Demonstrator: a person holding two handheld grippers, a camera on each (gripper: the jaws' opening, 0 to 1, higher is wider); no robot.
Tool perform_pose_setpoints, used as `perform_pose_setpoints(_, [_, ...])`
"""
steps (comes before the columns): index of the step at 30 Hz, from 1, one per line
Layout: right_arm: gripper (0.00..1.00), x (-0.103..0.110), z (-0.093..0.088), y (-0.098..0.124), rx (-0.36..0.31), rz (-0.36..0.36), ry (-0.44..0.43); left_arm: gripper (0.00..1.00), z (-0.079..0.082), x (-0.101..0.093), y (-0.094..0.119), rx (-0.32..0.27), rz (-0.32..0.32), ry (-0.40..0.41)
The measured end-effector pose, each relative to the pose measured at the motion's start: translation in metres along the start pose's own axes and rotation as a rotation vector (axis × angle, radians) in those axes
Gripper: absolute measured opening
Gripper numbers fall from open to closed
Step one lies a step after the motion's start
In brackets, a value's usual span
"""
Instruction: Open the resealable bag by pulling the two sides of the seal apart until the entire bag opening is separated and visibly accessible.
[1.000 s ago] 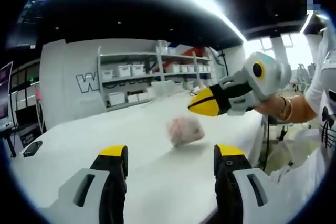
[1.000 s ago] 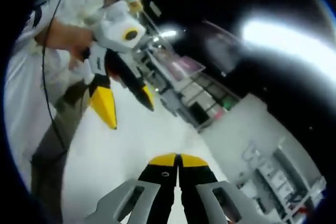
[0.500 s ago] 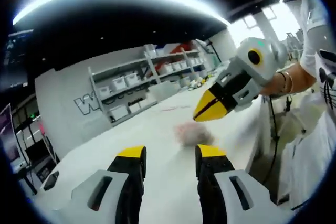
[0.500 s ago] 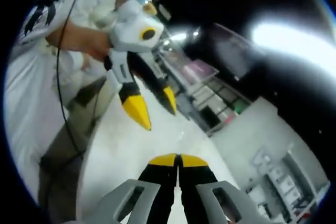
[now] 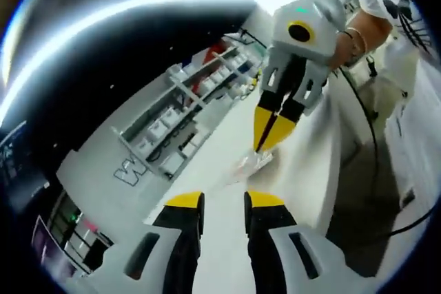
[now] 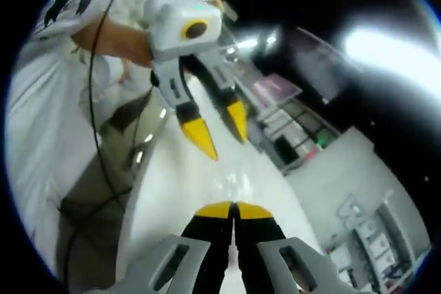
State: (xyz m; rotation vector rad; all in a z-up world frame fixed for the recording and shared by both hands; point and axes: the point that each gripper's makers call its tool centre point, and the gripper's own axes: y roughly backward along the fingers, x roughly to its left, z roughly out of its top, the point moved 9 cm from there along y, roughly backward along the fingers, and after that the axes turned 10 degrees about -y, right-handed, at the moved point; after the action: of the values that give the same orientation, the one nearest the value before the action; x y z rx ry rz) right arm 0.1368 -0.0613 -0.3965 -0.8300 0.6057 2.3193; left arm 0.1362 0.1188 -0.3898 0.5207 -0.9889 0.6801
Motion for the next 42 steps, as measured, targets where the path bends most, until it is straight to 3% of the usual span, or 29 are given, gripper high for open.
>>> perform_pose_setpoints(9, [0.0,-0.005,-0.005,0.004,-0.026,-0.004,-0.107,0.13,0.008,-0.006,-0.002,0.037,-0.001,-0.262])
perform_pose_setpoints(12, [0.0,-0.008,-0.005,0.005,-0.039,-0.006,-0.141,0.11,0.01,-0.013,-0.007,0.076,-0.022,-0.422])
perform_pose_setpoints(15, [0.0,-0.008,-0.006,0.006,-0.047,-0.007,-0.167,0.1,0.014,-0.016,-0.012,0.091,-0.017,-0.505])
perform_pose_setpoints(20, [0.0,-0.009,-0.008,0.008,-0.049,-0.012,-0.175,0.1,0.019,-0.016,-0.014,0.075,0.002,-0.546])
perform_pose_setpoints(29, [0.0,-0.013,-0.009,0.012,-0.062,-0.025,-0.205,0.1,0.02,-0.021,-0.021,0.091,-0.031,-0.636])
perform_pose_setpoints(42, [0.0,-0.007,-0.01,0.014,-0.064,-0.018,-0.225,0.06,0.024,-0.014,-0.02,0.081,-0.003,-0.679])
